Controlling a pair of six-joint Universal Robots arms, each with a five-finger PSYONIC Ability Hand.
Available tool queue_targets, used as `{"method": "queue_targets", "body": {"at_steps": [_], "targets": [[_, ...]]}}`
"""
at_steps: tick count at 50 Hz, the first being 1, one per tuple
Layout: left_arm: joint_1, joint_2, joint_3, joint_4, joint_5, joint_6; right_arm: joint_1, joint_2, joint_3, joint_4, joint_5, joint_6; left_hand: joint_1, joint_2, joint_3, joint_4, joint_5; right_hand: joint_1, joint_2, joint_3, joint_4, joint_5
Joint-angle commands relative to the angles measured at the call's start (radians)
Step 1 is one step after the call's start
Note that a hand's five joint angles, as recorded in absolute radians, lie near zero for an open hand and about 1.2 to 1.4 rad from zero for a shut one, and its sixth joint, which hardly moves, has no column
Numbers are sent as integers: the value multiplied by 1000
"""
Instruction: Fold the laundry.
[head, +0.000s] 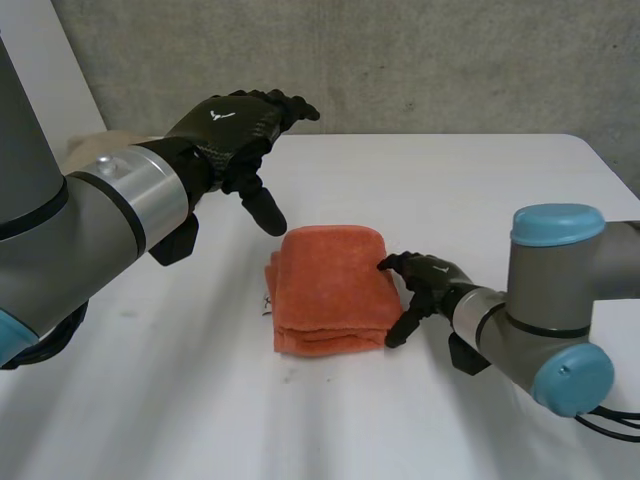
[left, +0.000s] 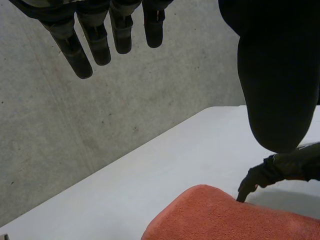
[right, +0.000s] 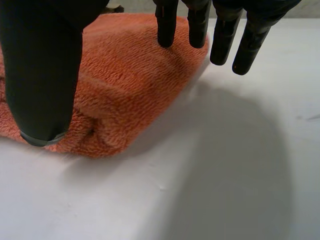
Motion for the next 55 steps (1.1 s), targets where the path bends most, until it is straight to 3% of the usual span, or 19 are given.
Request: {"method": "queue_targets", "body": {"at_steps": [1,12,22,36,44,49,55], "targets": [[1,-3,-4,3,-2,0,50,70,-68,2,-1,6,5,-11,-19,-9,-32,130,88,94,75,70],[2,-8,-6,3,-2,-6,82,120,-140,2,2,57,5,-11,-19,-9,-32,414,373,379,360,354],[4,-16,-7,4,-3,-7,81,156,-212,-3,14,45,5,-11,-19,-9,-32,1204,1162,1168,1149,1144],[5,-25,-9,7,-5,-19,16,281,-522,32,19,-165,5,-11,-19,-9,-32,1209,1168,1174,1155,1149],[7,-52,-7,7,-6,-21,-160,467,-910,152,68,-202,5,-11,-19,-9,-32,1209,1168,1174,1155,1149],[7,-65,-7,7,-8,-27,-310,649,-1261,256,108,-210,8,-8,-16,-6,-30,1209,1168,1174,1155,1149],[9,-78,-7,7,-6,-47,-436,711,-1338,236,116,-238,11,-5,-13,-3,-27,1209,1168,1174,1155,1149]]}}
